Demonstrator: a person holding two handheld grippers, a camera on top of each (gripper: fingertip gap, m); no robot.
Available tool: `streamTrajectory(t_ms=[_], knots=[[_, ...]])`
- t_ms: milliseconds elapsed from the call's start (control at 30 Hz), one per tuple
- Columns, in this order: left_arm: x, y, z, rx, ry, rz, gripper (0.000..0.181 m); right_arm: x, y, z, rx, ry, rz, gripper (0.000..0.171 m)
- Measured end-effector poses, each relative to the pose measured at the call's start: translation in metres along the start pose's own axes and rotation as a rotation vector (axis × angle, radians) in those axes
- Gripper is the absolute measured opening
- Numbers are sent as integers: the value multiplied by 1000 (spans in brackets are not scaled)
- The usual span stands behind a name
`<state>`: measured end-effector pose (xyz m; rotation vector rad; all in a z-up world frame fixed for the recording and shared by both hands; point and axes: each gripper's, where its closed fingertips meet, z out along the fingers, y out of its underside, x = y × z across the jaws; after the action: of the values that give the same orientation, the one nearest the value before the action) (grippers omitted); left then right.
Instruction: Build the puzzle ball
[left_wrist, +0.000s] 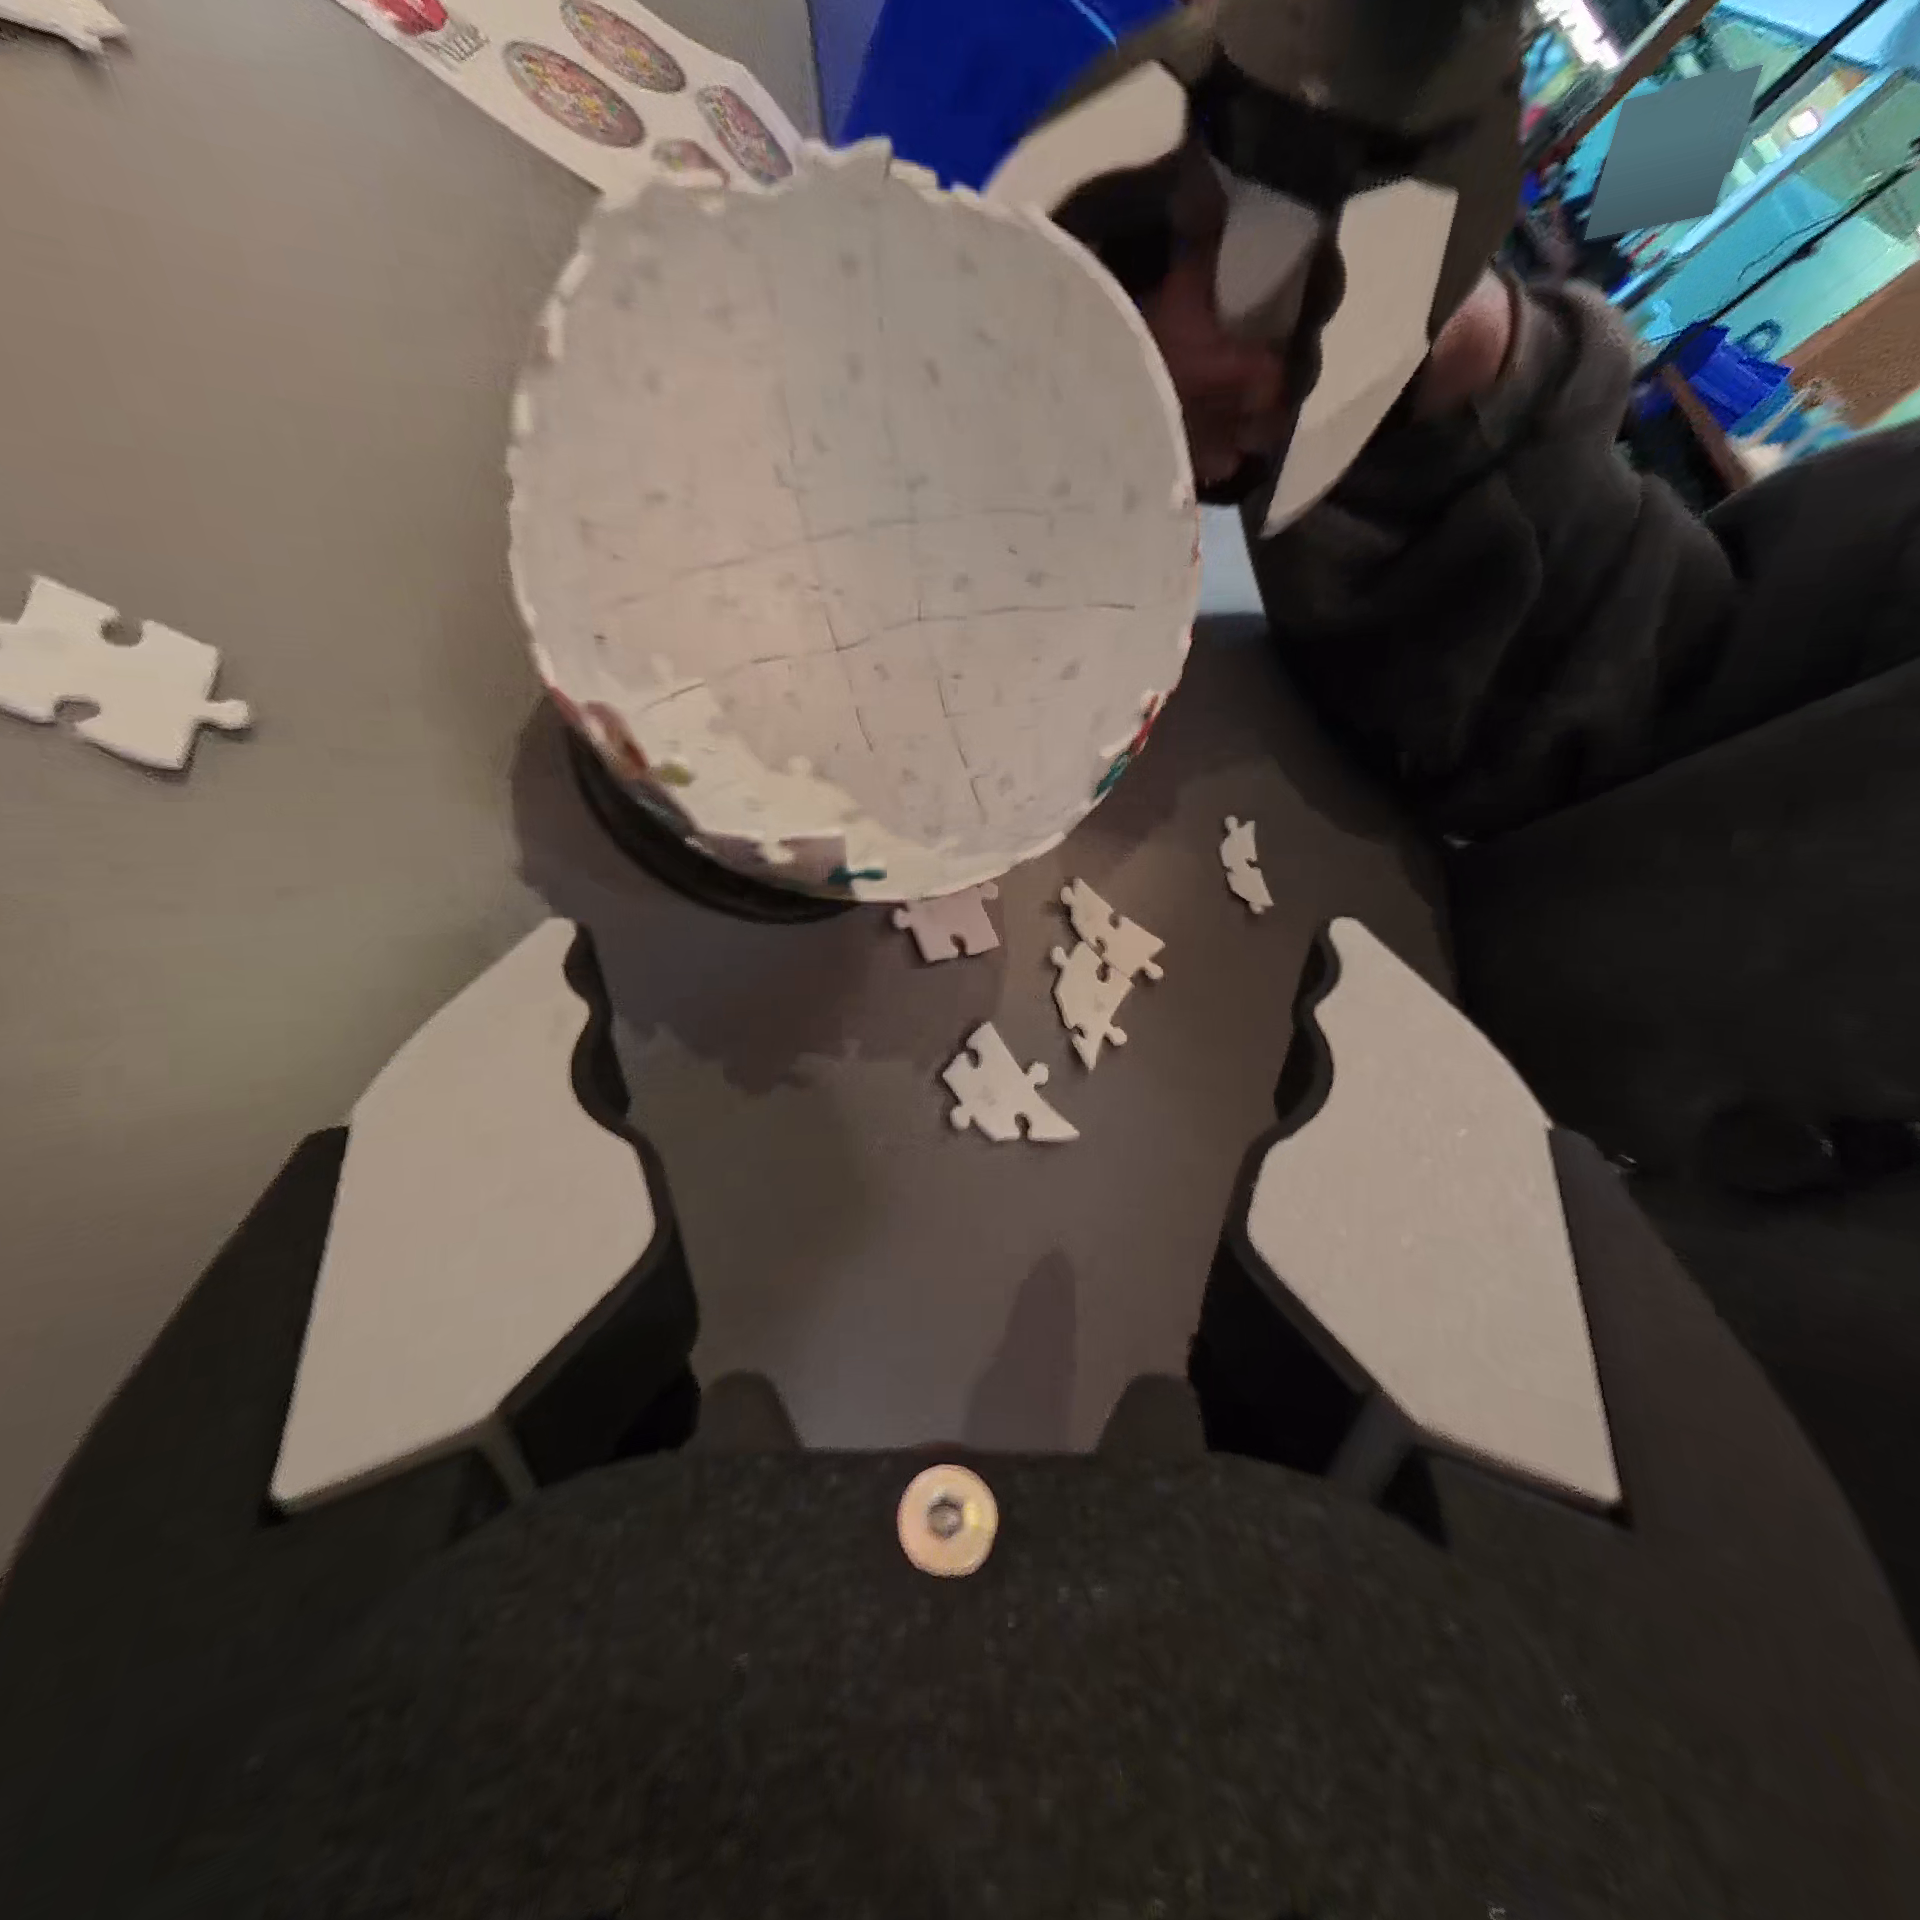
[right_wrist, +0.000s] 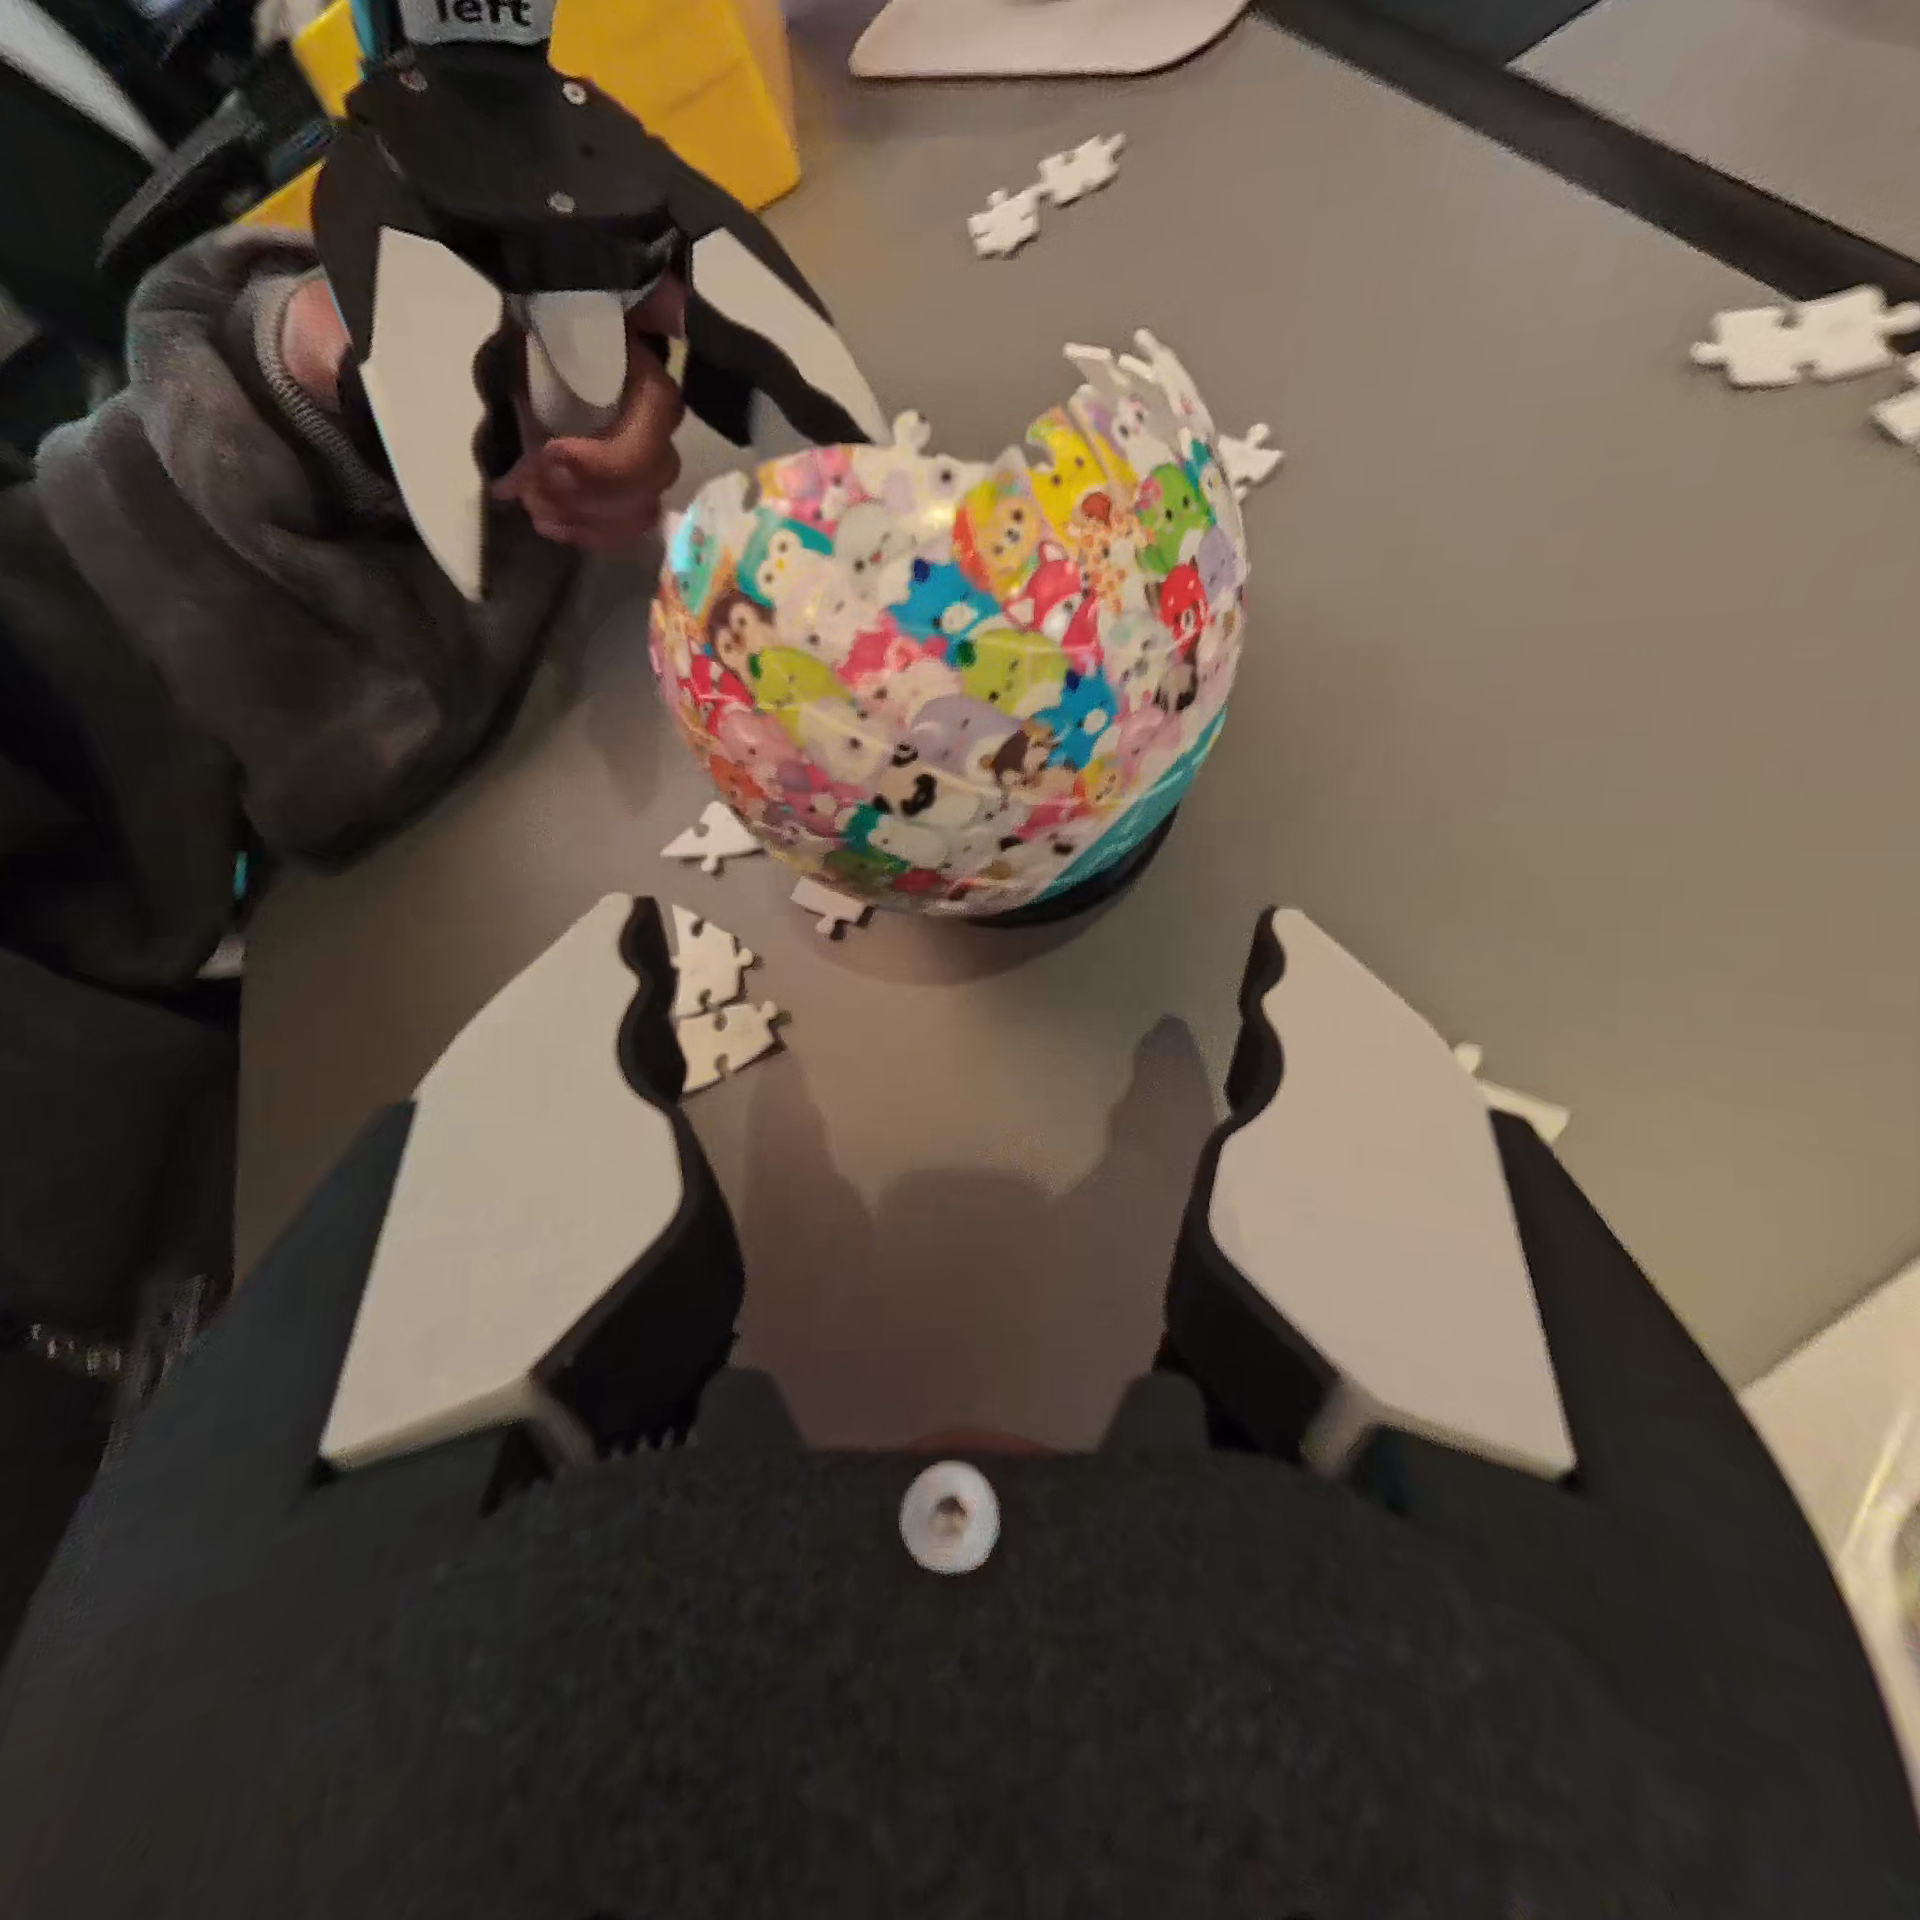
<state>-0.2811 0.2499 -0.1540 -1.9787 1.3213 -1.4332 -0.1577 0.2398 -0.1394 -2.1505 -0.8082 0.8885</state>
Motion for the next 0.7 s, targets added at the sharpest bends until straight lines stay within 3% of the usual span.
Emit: streamTrajectory(t_ms=[200,333,467,533,700], knots=[[-33,0,-3,-86,83,-11,132,-50,23,28,28,111,28,102],[-34,-27,10,-111,151,63,137,-43,40,46,-78,386,23,103],[-31,-56,14,-123,245,95,136,-56,35,61,-49,366,96,102],[-25,-64,18,-136,342,68,127,-56,32,65,-47,363,107,101],[-19,-56,31,-219,417,59,124,-50,22,63,-21,377,117,102]])
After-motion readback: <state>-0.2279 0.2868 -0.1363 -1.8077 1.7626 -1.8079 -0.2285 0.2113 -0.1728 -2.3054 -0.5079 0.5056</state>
